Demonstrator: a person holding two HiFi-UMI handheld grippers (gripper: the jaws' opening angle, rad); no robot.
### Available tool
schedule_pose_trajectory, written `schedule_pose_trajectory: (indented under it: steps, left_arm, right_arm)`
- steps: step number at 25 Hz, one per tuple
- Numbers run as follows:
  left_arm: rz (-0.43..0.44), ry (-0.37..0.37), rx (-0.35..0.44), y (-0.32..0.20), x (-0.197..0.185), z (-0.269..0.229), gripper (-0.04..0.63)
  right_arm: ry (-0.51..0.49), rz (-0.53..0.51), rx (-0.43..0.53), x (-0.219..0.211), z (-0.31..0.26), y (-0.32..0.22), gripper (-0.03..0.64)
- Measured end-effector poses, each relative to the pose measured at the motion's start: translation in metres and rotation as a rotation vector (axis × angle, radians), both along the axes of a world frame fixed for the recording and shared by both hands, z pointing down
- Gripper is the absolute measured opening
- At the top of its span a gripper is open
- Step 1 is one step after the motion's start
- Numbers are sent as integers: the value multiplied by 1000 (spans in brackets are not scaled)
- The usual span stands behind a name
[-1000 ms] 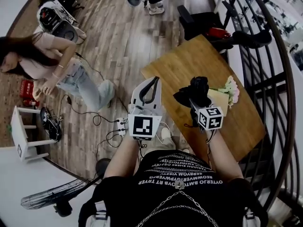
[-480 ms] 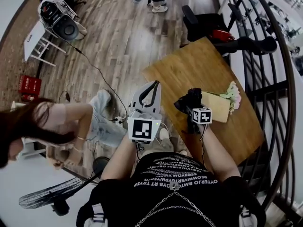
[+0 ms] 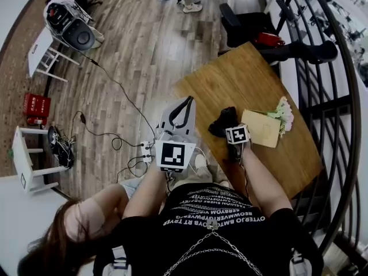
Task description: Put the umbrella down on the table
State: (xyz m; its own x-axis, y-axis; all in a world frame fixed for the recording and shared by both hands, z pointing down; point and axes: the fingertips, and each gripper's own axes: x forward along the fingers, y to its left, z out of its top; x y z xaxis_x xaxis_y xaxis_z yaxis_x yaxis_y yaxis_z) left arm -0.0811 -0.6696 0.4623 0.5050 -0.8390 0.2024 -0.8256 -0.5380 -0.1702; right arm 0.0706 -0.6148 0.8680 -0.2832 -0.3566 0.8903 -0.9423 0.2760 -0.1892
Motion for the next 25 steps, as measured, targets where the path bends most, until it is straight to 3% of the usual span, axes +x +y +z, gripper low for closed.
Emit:
schedule_pose_trajectory:
  steps: [4,10,15,19,25]
  left_arm:
    - [6,0,0,0,4,0,29]
    - [-17,12,4,-7,1,-3,29]
    - [-6,53,14,-9,8,-13,29]
    - [21,94,2,-4,14,-17,29]
    - [66,153,21,3,29,-34,29]
  right_arm:
    - [-9,-10,16,7,-7,7,325]
    - [-107,-17,138,10,-52,9,321]
    - [-90,-4,297,24,-114,-5,216]
    - [4,-11,487,33,-170,-18,28]
    - [6,23,671,54,-258,-26,17]
